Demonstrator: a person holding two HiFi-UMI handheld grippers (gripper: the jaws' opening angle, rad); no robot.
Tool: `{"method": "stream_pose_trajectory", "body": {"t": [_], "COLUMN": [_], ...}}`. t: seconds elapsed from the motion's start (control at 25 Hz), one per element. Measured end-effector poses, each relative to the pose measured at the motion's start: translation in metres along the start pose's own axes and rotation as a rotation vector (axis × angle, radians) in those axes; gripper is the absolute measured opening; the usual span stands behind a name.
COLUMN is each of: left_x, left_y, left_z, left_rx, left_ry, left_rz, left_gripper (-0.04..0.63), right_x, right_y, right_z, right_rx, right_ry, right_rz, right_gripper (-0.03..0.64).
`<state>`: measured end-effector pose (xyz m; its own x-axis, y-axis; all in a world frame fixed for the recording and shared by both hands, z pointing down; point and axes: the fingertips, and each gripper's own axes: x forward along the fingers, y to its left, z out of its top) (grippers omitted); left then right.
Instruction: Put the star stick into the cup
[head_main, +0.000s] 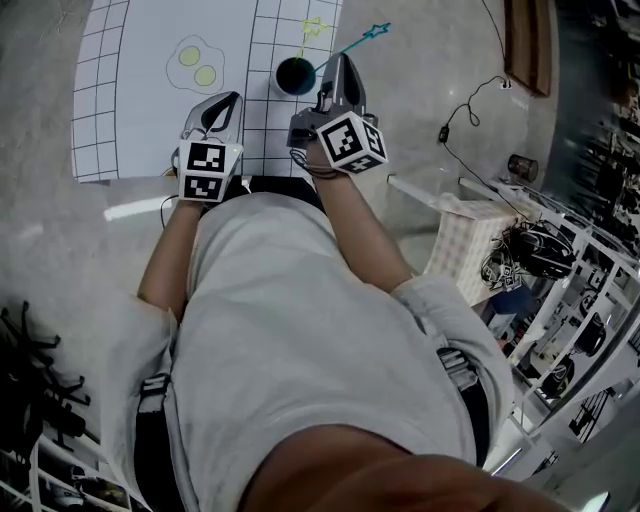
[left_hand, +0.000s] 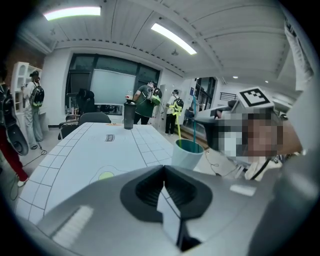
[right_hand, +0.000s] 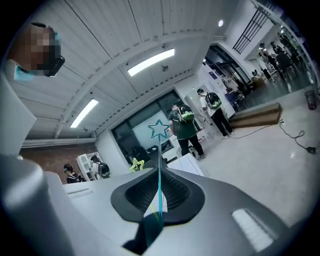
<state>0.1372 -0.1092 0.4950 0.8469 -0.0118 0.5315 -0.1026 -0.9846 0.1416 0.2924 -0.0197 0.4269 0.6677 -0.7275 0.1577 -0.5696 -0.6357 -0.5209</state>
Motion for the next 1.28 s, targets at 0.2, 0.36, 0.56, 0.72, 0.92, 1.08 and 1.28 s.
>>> {"method": "stream_pose_trajectory", "body": {"t": [0.2,0.36,0.56,0.72,0.92,1.08,1.28], "left_x": [-0.011,-0.021,-0.025,-0.034,-0.038,-0.034,-0.051], "left_y": [0.012,0.015,0.015,0.004,-0.026,-0.054,-0.100], "left_z": [-0.001,0.003,0.005,0.015,0.033,0.051,0.069], "left_rx": [-0.042,-0.066,-0.048,-0.065,-0.143,-0.123,-0.125], "left_ry": [-0.007,-0.025,-0.039,-0.066,-0.118,-0.165,-0.239], "left_rz": [0.005,-0.024,-0.040,-0.001,0.038,0.113,0.160], "left_gripper": [0.003,0.003,0.003,0.003,0.003,0.003,0.003], "right_x": [-0.004,-0.015,-0.024,-0.036,-0.058,-0.078,-0.116], "right_y": [0.001,0.007,0.005,0.005,0.003,-0.001,0.009], "right_z": [-0.018,-0.032,-0.050,-0.067,-0.053,-0.027,0.012], "right_rx": [-0.036,-0.126,-0.192,-0.212,-0.280,-0.292,-0.383], "right_ry": [0.085,0.166,0.236,0.356,0.388,0.352,0.244], "right_rz": [0.003,0.023,0.050,0.116,0.190,0.244,0.327], "right_gripper": [0.014,0.014,0.014,0.119,0.159,0.108,-0.002]}}
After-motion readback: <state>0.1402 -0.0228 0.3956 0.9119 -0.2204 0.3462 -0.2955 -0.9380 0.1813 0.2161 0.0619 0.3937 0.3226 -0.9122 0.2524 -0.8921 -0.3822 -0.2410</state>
